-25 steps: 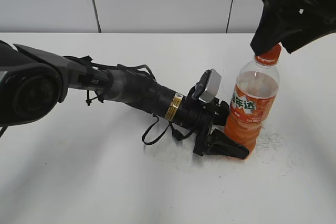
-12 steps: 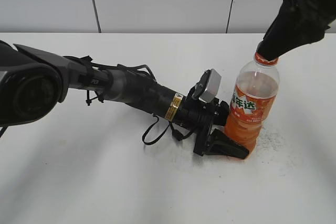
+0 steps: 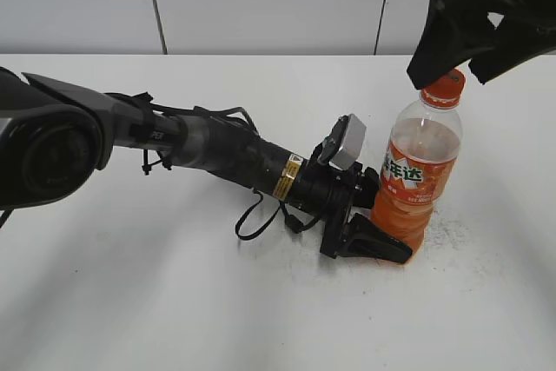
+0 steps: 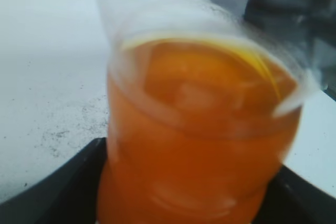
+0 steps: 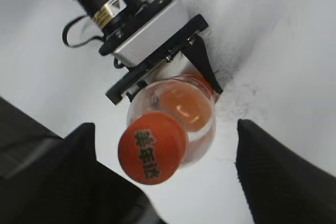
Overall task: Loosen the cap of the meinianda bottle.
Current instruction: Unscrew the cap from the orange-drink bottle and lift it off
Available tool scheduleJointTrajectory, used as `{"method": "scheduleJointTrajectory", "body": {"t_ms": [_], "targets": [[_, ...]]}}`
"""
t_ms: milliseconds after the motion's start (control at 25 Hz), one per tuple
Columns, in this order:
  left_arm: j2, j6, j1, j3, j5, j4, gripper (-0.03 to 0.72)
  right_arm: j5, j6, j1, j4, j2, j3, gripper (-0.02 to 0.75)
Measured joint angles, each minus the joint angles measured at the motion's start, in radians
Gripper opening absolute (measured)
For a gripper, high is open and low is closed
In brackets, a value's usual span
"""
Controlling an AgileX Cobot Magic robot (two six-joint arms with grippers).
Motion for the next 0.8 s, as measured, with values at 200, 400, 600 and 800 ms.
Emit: {"method": "scheduleJointTrajectory", "body": {"t_ms": [200,400,600,800], "targets": [[0.000,0.000,0.000,0.000,0.000,0.000,0.568,0.014,0.249,0.001,-0.013,0.000,0.000,0.452],[0.000,-0.004,-0.001,0.000,0.000,-0.003,0.568,0.022,0.175,0.005,-0.023,0.000,0.000,0.264],[0.000,-0.004,-0.001,0.000,0.001,-0.003,0.568,0.022,-0.270,0.005,-0.014,0.000,0.000,0.264],[0.000,-0.008,-0.001,0.000,0.002,-0.003,0.568,0.021,-0.781,0.005,-0.007,0.000,0.000,0.264]]}}
